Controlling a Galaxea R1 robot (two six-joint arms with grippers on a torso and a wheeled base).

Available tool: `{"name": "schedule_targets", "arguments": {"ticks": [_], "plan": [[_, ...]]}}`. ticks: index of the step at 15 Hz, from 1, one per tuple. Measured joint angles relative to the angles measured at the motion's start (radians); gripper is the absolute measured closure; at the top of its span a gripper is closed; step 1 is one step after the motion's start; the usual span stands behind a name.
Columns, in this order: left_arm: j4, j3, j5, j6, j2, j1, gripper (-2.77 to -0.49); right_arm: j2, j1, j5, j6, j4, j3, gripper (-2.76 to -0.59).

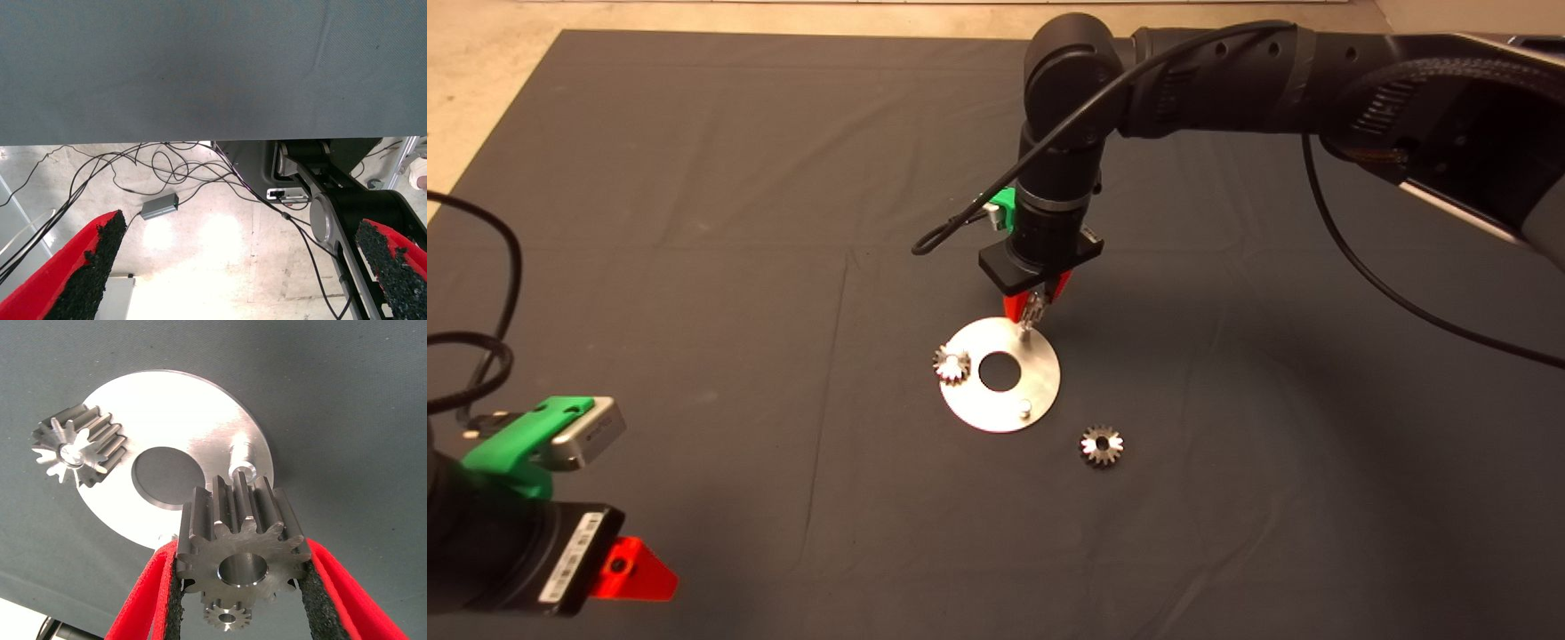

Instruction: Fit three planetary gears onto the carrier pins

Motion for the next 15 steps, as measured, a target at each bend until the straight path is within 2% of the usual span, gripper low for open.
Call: {"name": "schedule_targets", "arguments": {"ticks": [7, 10, 15], "plan": [[0.0, 0.0, 0.0, 0.018, 0.0, 0.0, -2.51, 0.0, -0.025, 0.0, -0.007, -0.036, 0.007, -1.05], [0.0, 0.0, 0.0, 0.018, 0.0, 0.0, -2.51, 0.0, -0.039, 0.0, -0.008, -0.067, 0.017, -1.05], [0.0, 0.0, 0.0, 0.018, 0.0, 0.0, -2.51, 0.0, -0.039, 0.0, -0.011, -0.112, 0.023, -1.05]]}}
